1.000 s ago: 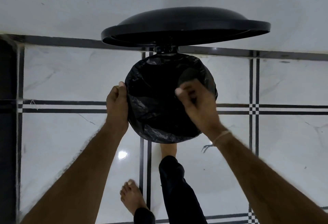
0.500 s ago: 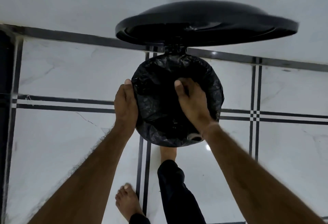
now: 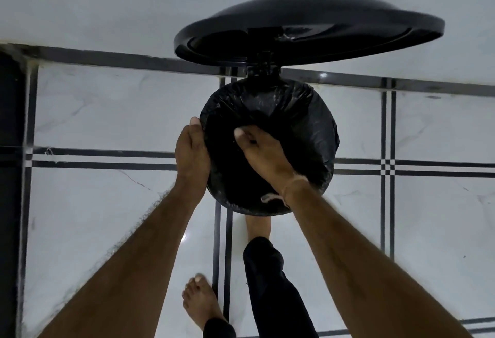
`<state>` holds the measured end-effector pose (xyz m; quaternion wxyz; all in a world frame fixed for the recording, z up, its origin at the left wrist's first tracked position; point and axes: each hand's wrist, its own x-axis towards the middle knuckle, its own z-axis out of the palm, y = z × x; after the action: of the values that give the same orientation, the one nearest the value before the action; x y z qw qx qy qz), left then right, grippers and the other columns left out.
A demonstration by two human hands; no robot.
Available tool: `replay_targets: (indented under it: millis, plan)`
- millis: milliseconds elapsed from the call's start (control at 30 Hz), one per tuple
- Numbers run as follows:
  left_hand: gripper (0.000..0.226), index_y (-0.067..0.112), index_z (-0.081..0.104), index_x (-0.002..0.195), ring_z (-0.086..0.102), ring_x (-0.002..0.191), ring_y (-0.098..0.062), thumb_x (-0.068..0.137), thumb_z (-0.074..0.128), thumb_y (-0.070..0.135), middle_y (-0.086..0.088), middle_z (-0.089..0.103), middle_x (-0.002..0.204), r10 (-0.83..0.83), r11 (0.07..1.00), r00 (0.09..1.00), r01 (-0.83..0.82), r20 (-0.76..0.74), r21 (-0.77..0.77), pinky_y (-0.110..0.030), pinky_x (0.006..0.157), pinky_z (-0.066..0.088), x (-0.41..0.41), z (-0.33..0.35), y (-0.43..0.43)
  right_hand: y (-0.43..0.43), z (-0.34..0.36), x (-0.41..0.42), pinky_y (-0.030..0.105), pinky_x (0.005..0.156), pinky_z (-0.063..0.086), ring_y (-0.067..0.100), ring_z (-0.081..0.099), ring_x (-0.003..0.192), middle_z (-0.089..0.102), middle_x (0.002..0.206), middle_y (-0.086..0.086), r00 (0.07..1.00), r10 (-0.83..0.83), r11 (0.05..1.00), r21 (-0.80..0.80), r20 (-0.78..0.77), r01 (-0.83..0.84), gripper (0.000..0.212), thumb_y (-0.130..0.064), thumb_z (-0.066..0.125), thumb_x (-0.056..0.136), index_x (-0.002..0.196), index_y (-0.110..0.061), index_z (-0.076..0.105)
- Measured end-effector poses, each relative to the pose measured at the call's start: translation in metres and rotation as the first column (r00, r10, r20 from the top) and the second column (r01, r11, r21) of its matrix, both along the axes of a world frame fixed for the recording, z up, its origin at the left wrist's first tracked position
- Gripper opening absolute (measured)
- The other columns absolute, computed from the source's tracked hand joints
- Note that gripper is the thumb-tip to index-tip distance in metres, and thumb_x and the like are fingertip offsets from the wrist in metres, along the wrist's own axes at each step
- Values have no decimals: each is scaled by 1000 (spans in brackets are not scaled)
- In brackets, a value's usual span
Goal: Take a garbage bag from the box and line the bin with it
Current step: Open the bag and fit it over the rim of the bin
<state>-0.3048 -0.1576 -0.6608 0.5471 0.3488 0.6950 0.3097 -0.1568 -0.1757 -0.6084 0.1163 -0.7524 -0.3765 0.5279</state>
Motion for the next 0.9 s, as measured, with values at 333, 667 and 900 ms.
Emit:
replay_targets:
  millis: [333,667,900]
  plan:
    - [65,3,48,84,48,78,-17,99,31,64,-5,50,83,53,999,997,-53,-50,-6,-37,74,45,5,1,-1,-41,-14,34,46,113,40,35,53,135,58,147,13,833,543,766,-468,106,-440,73,-67,19,104,148,-20,53]
    - [67,-2,58,100,56,85,-17,102,27,57,-5,62,93,56,998,996,-57,-66,-14,-40,82,53,9,7,-1,-57,8,-15,49,124,28,35,40,149,49,159,9,916,396,869,-297,-58,-395,70,-68,18,104,153,-30,49]
    - [77,-1,59,101,62,87,-20,94,28,69,-21,70,103,40,998,999,-40,-11,-40,-50,92,56,3,7,2,-71,10,3,50,100,50,39,70,103,76,104,16,801,369,929,-154,472,-337,74,-66,22,104,112,-12,71]
